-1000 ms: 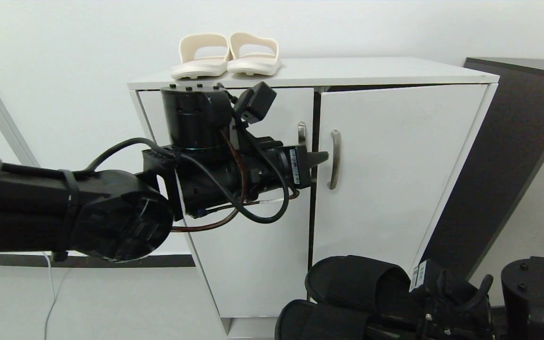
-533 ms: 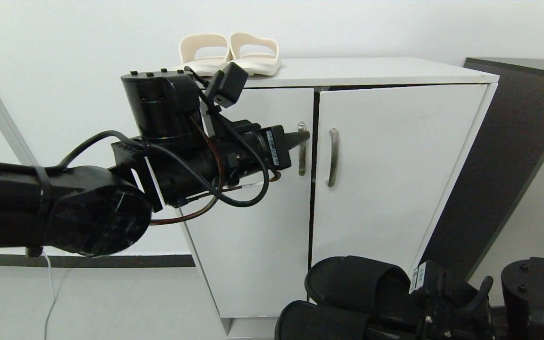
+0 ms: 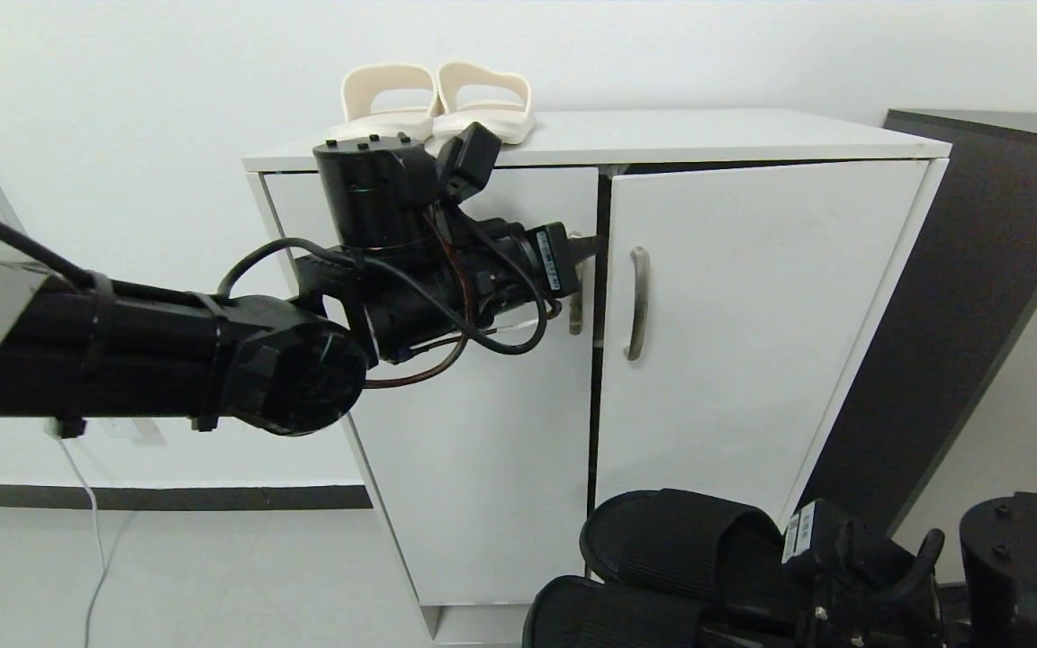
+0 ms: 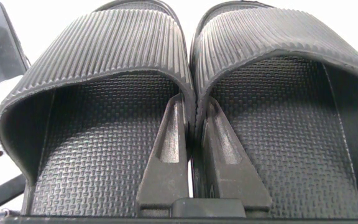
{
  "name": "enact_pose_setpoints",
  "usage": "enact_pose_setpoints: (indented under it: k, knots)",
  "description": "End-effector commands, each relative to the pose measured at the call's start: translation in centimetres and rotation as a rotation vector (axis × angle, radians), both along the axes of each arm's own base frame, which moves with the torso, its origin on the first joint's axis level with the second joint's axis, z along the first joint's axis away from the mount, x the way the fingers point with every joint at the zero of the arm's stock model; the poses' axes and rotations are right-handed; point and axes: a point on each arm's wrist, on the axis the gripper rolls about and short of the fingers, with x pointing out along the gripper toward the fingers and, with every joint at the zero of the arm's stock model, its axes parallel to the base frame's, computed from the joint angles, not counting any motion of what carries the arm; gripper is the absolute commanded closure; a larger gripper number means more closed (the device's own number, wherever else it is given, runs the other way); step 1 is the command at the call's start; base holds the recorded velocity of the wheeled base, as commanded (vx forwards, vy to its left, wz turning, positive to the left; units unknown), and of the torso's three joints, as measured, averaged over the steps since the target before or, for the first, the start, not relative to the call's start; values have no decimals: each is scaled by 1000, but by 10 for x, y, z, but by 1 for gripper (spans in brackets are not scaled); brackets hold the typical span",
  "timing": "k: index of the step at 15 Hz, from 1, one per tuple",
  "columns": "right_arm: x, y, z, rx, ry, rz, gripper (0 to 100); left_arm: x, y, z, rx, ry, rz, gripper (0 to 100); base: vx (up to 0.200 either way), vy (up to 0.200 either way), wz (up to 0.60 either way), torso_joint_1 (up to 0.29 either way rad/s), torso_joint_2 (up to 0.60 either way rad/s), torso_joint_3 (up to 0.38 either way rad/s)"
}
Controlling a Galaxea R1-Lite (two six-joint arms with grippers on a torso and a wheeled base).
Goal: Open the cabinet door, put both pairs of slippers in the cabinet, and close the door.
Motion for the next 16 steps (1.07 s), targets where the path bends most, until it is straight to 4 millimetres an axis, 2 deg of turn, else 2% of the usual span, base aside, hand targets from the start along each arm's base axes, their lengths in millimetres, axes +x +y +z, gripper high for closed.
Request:
enact_pose_setpoints:
  k: [1,4,7,10,11,13,16]
  knots:
    - [0,0,0,-1,1,1,100,10,-7,-9,8,14,-1,100,0,0,0,0,0,0]
    - [0,0,-1,-2,2,1,100,11,-16,-13,13,21,-17,100,0,0,0,0,0,0]
    - [0,0,-1,-4,5,0,100,4,-17,-11,13,19,-24,100,-200,0,0,-2,4,1]
    - [-1,1,-1,-4,4,5,100,-19,-19,-8,17,19,-64,100,-200,0,0,1,-1,4]
    - [-1,1,-2,-7,6,8,100,-35,-23,-7,19,19,-98,100,-200,0,0,-2,2,7]
    - [-3,2,-4,-15,13,20,100,-54,-29,-2,13,4,-137,100,-200,0,0,-2,2,0]
    - [-4,2,-4,-13,11,24,100,-55,-30,0,8,-6,-142,100,-200,0,0,-1,-1,2]
